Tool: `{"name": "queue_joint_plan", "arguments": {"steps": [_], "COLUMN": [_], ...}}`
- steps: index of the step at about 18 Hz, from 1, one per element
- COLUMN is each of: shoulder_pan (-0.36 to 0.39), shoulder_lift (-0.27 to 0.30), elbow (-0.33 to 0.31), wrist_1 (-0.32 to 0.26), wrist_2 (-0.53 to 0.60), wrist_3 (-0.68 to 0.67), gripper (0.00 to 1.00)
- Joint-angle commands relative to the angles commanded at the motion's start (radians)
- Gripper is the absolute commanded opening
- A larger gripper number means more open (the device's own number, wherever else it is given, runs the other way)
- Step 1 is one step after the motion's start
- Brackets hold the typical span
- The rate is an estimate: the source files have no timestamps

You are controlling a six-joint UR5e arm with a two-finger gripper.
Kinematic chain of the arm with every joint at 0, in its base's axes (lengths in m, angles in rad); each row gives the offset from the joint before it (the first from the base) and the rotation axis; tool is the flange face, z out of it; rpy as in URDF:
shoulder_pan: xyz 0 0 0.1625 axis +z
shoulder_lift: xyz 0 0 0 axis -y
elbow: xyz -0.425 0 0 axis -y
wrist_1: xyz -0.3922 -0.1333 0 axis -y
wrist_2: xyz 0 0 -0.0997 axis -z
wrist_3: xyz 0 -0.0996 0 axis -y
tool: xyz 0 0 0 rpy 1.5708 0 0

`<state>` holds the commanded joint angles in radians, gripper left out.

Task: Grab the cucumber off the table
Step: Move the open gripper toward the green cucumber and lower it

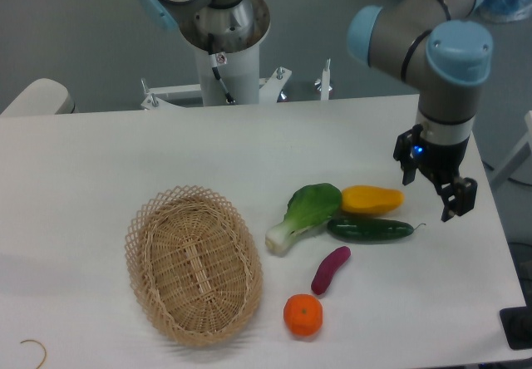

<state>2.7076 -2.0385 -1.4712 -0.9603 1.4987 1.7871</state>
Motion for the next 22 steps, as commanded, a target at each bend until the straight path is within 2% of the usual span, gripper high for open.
{"name": "queue_joint_plan", "arguments": {"steps": [4,9,13,15,22], "shoulder_pan": [-0.040,-0.043,-0.068,-0.072,-0.071], "shoulder_lift": [-0.060,-0.103,-0.123,-0.137,-0.115], "elbow": [0.045,0.028,0.014,-0.007,-0.092], "wrist_1": [0.008,0.069,0.078,0.078,0.117], "wrist_2": [0.002,0.051,0.063,0.084,0.107], "wrist_3": [-0.011,0.002,0.002,0.002,0.037], "gripper": [1.00,1.00,1.00,1.00,1.00]}}
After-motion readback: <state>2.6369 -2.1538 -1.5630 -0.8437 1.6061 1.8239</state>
